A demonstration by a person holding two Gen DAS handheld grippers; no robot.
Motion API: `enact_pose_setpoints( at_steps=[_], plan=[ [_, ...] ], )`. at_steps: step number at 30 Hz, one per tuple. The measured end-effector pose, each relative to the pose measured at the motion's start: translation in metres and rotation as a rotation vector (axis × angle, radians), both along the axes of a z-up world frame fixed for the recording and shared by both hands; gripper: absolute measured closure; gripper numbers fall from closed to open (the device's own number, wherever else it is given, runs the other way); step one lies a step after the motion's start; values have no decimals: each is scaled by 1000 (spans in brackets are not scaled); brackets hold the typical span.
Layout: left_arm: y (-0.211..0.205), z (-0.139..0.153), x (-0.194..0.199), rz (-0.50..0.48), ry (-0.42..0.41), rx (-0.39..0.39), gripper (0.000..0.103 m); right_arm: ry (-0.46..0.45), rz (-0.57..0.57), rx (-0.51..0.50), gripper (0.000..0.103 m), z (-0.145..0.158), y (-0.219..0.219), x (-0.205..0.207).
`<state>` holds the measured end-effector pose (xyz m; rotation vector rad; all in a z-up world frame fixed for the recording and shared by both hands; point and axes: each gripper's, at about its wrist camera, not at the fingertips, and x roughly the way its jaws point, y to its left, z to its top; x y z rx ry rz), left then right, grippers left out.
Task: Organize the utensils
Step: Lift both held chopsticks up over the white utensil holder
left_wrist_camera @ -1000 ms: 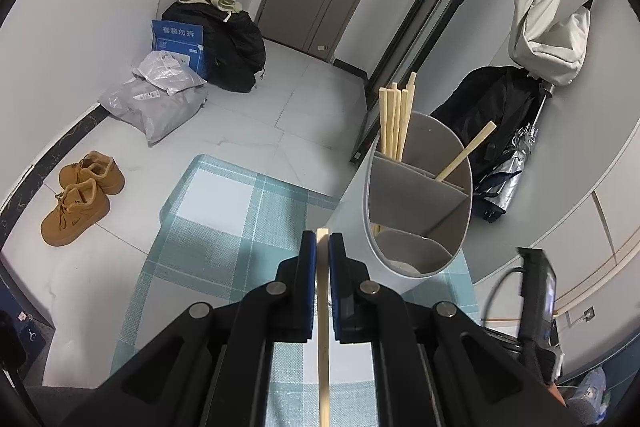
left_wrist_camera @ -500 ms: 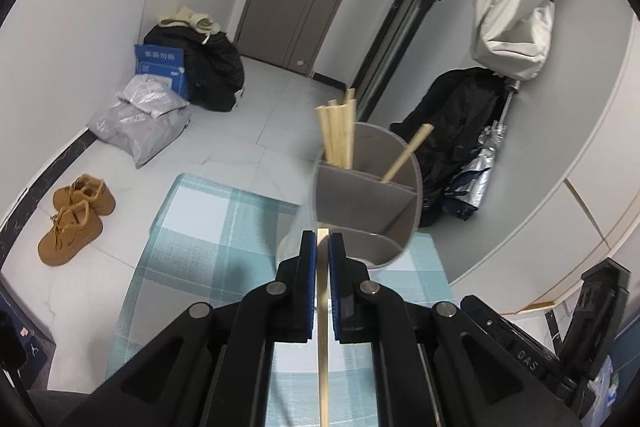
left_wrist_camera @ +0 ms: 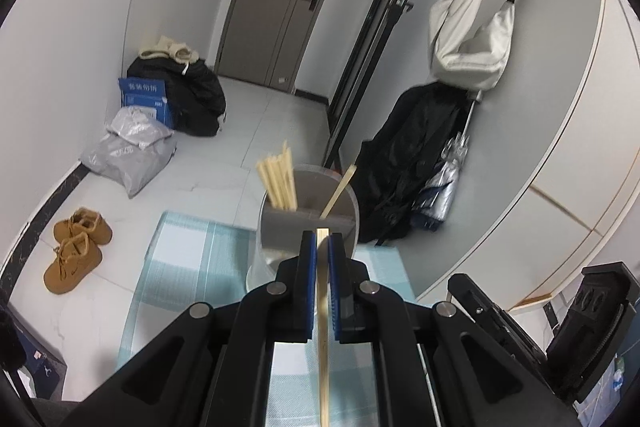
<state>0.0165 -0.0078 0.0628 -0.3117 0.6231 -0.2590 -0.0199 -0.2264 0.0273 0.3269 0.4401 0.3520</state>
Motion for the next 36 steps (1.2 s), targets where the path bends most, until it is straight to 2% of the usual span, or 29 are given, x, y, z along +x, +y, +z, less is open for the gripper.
enact_pose_setpoints(
  at_steps=[11,19,28,36],
  plan=[
    [-11,49,24,13,-114,8,100,-207,33,-4,98,79,0,25],
    [-3,63,54,71,-171,7,100,-304,77,-15,98,113,4,70],
    [10,58,94,143,-259,-8,100,-385,125,-45,98,129,20,127],
    [11,35,126,191,-298,-4,100,-403,151,-13,98,110,37,182]
  ],
)
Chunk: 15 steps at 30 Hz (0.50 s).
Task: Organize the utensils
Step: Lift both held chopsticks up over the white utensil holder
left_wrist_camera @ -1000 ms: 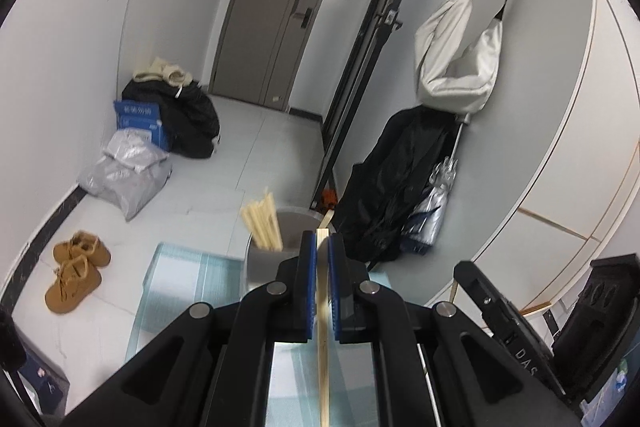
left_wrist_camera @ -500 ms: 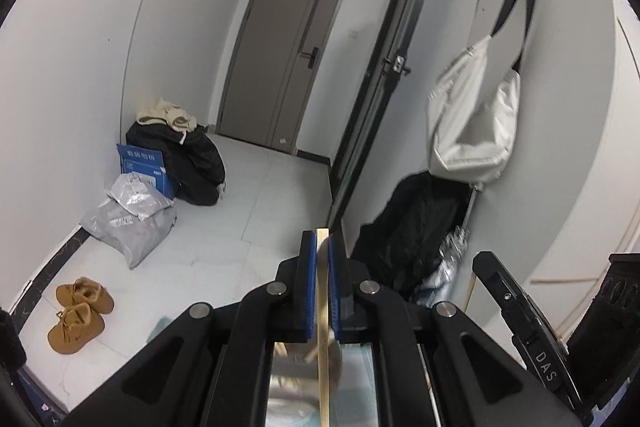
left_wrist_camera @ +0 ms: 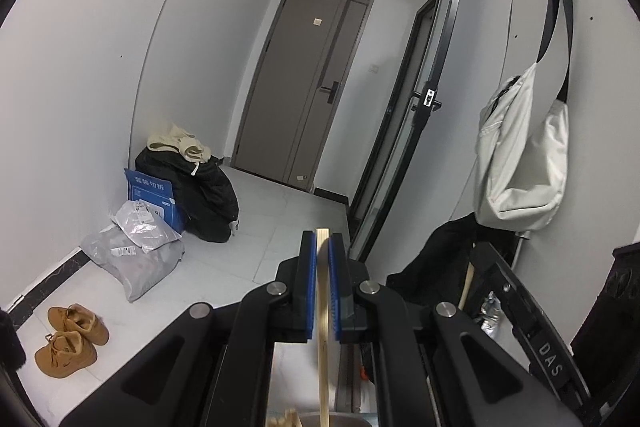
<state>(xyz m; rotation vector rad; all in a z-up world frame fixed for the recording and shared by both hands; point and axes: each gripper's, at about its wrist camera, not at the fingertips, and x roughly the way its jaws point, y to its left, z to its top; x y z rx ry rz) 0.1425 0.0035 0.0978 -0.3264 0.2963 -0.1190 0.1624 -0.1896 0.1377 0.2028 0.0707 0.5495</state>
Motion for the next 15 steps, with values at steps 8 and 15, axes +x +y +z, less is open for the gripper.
enact_pose_setpoints(
  at_steps=[8,15],
  plan=[
    [-2,-22,18,18,-1,10,100,-11,90,13,98,-26,15,27],
    [-3,-32,22,0,-25,-12,100,7,118,36,98,-53,11,26]
  ],
)
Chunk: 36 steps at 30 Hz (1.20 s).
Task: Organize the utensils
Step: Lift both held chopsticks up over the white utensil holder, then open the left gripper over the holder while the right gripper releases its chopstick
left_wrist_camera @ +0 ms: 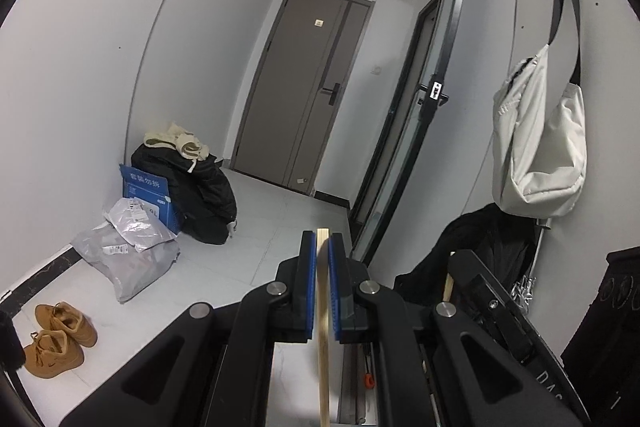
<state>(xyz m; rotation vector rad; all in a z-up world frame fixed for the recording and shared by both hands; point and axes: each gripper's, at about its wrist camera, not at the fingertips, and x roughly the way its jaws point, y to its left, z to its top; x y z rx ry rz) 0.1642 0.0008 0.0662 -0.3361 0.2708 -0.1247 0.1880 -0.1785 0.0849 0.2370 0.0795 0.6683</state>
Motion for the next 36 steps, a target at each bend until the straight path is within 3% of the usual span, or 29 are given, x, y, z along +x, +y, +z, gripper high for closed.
enact_pose_setpoints(
  at_steps=[9,22,32,36],
  plan=[
    [-10,-2,-13,-15,-25,40,100,-2,-1,-50,98,-2,-2,-5],
    [-9,-4,-33,-38,31,85,100,43,69,-115,98,0,-9,-23],
    [-10,-18,-37,-51,152,97,98,151,125,-202,95,-10,7,-22],
    [-5,-23,-34,-131,240,73,98,217,129,-246,95,-14,15,-25]
  ],
)
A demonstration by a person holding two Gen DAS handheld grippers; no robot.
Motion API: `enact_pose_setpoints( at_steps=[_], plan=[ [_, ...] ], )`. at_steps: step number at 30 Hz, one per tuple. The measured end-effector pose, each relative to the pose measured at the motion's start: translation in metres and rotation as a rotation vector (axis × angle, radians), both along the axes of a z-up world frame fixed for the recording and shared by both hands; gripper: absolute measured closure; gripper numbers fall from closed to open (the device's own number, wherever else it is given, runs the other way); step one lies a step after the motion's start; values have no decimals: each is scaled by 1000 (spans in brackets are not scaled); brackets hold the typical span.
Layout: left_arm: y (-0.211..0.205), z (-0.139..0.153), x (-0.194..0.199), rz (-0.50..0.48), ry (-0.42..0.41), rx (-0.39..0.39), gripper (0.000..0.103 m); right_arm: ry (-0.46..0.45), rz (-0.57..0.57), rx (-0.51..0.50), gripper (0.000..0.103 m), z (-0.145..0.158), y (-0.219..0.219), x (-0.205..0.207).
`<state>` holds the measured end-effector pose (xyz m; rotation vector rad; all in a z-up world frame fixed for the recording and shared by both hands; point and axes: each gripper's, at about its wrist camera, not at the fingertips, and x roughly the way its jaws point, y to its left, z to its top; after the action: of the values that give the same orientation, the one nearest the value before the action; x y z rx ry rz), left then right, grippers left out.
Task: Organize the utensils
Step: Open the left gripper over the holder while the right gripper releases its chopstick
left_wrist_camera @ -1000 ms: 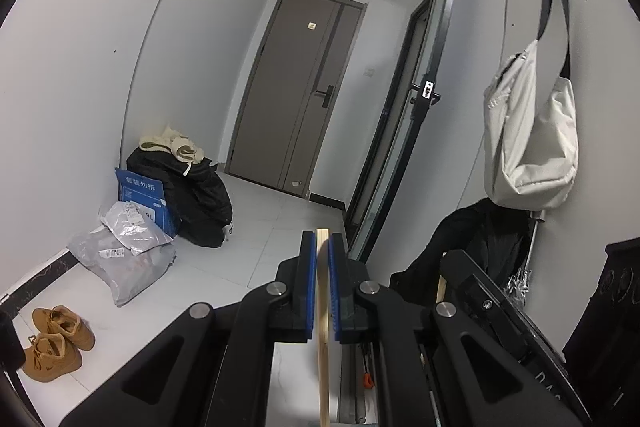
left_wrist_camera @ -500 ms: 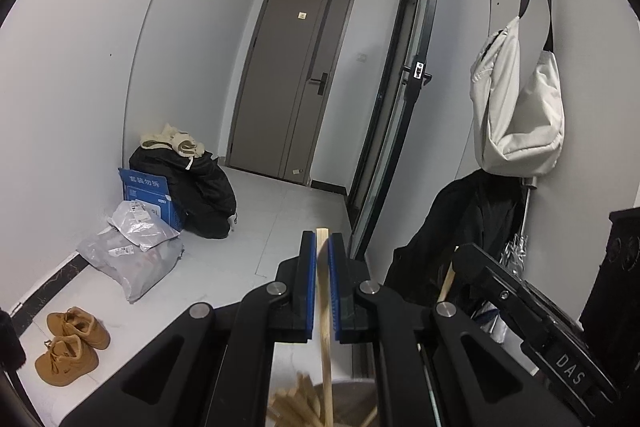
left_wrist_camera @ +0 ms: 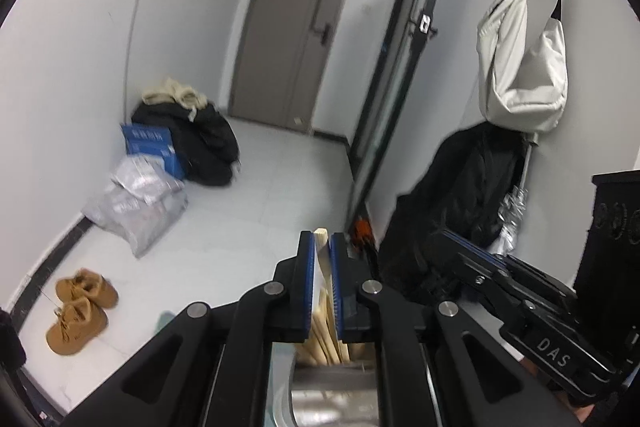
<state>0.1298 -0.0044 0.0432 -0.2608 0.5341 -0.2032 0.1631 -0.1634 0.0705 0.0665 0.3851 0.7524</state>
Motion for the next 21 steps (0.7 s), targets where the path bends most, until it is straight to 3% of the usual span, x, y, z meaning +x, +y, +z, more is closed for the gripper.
enact_pose_setpoints(
  at_steps=[2,4,6,9,12,16,21],
  plan=[
    [2,0,-3,-5,28,3,97,28,-23,-22,94,-1,1,-3],
    [6,1,-5,-3,59,-4,82,39,-46,-24,91,-1,-2,-9],
    [10,3,-11,5,71,-27,54,41,-90,-11,80,2,-9,-17],
    [14,12,-24,37,61,-13,49,40,-145,22,56,7,-19,-33],
    [11,20,-36,47,74,19,31,38,-175,45,52,14,-27,-52],
    [10,33,-59,68,38,57,25,12,-195,51,38,25,-30,-84],
    [8,49,-87,97,-14,96,7,-25,-217,47,25,33,-26,-123]
  ],
)
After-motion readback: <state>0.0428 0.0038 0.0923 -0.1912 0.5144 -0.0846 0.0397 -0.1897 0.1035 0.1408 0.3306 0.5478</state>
